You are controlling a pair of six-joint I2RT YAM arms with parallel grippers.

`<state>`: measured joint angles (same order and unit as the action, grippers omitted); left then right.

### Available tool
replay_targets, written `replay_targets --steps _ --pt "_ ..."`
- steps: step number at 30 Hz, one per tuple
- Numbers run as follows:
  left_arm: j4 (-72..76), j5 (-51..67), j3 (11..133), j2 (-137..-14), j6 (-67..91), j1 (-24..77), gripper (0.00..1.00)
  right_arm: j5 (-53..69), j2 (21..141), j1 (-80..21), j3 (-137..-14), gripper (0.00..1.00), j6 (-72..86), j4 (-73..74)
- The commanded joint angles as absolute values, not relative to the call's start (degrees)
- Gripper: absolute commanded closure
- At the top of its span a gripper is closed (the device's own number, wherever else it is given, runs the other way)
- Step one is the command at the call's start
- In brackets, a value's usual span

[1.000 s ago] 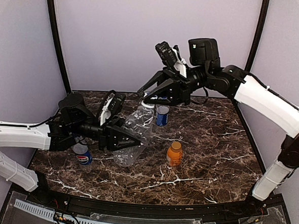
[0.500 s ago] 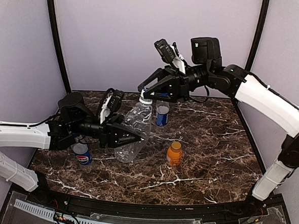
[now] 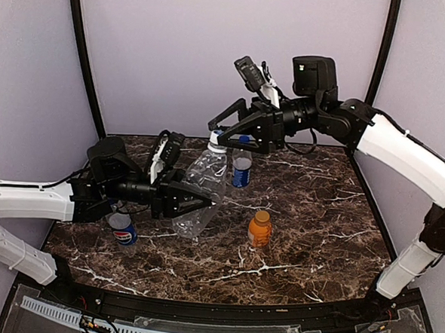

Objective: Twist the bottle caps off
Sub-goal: Unscrew the bottle cap from the plastic bottle.

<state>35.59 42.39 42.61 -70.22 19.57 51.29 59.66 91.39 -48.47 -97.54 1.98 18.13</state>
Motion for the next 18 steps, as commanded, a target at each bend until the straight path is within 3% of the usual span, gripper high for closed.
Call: replay_targets --steps 1,8,13,18 --pt "34.0 39.6 45.2 -68.2 17.5 51.5 0.66 57.6 88.7 -48.5 -96.7 0.27 4.1 15.1" --pt "30.2 34.1 46.1 -68.2 16.0 51.5 0.67 44.5 89.2 -48.9 -98.9 0.13 12.8 17.0" --pt "28.5 30.5 46.7 -68.4 15.2 51.5 0.67 32.6 90.0 -50.4 -100.3 0.12 18.3 19.3" --pt "27.2 27.7 47.1 -68.5 15.0 51.5 0.67 29.6 91.0 -51.9 -100.9 0.17 18.8 20.2"
